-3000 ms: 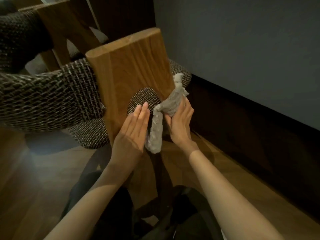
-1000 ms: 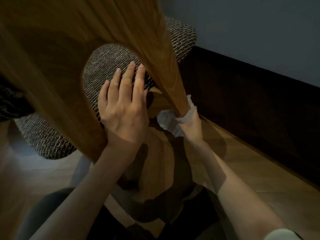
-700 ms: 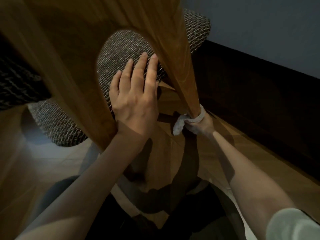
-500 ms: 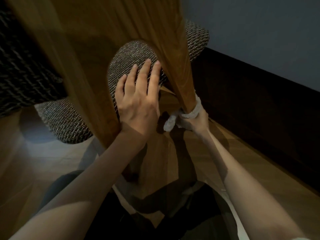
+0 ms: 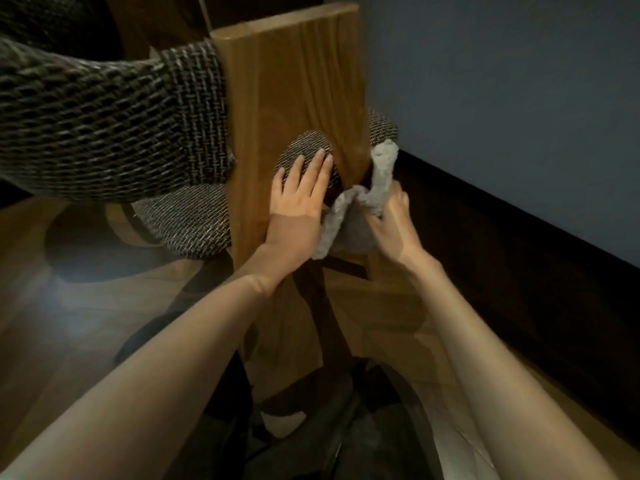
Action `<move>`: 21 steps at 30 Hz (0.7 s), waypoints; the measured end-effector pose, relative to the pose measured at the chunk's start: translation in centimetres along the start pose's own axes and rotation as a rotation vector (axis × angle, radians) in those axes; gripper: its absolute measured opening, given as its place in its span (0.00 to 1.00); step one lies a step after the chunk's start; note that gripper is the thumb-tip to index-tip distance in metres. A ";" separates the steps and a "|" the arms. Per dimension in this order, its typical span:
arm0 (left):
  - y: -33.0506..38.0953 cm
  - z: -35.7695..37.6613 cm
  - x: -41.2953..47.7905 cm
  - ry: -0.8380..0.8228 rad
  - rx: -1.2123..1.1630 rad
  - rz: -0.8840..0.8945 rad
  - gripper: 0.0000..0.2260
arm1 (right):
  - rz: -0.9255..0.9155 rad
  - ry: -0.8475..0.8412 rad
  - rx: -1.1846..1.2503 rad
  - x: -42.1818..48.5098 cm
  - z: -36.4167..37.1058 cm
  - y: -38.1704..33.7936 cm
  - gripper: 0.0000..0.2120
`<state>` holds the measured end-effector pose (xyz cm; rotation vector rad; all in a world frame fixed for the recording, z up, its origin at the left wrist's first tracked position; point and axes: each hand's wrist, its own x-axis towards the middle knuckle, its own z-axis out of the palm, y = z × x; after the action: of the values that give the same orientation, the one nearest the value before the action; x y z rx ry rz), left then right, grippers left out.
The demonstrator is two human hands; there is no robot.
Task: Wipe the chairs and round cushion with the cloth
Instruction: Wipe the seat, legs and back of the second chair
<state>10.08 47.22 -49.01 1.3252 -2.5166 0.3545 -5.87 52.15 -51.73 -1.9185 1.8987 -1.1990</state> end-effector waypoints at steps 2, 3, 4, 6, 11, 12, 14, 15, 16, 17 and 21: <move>-0.2 -0.5 -1.2 -0.057 -0.118 0.089 0.36 | 0.024 -0.013 0.160 -1.2 -2.0 -0.7 0.22; -0.3 -0.8 -2.2 -0.098 -0.234 0.141 0.38 | 0.048 -0.022 0.233 -2.0 -2.7 -1.2 0.23; -0.4 -1.0 -3.3 -0.173 -0.386 0.167 0.39 | 0.069 -0.030 0.280 -2.8 -3.1 -1.8 0.23; -0.5 -1.6 -5.6 -0.363 -0.693 0.100 0.42 | 0.113 -0.064 0.348 -4.2 -3.3 -3.2 0.22; -0.4 -3.1 -10.2 -0.392 -0.972 -0.222 0.44 | 0.216 -0.170 0.485 -6.7 -2.3 -6.5 0.35; -0.5 -3.3 -10.9 -0.332 -0.983 -0.236 0.38 | 0.255 -0.199 0.547 -6.9 -2.0 -7.1 0.38; -1.0 -3.9 -12.0 -0.207 -0.943 -0.228 0.19 | 0.283 -0.251 0.645 -7.0 -1.7 -7.8 0.39; -1.6 -4.4 -12.4 -0.176 -0.928 -0.235 0.12 | 0.269 -0.260 0.663 -7.0 -1.7 -7.9 0.38; -2.4 -4.9 -12.7 -0.166 -0.934 -0.252 0.08 | 0.240 -0.255 0.673 -7.1 -1.7 -7.9 0.41; -3.2 -5.4 -13.1 -0.173 -0.948 -0.266 0.07 | 0.201 -0.245 0.681 -7.2 -1.8 -7.9 0.44; -6.2 -7.5 -14.2 -0.171 -0.969 -0.213 0.06 | 0.053 -0.390 0.577 -7.1 -2.3 -8.4 0.39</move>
<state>23.88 57.20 -46.44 1.1735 -2.1057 -0.9357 -0.02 60.87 -47.75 -1.6205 1.2278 -1.0976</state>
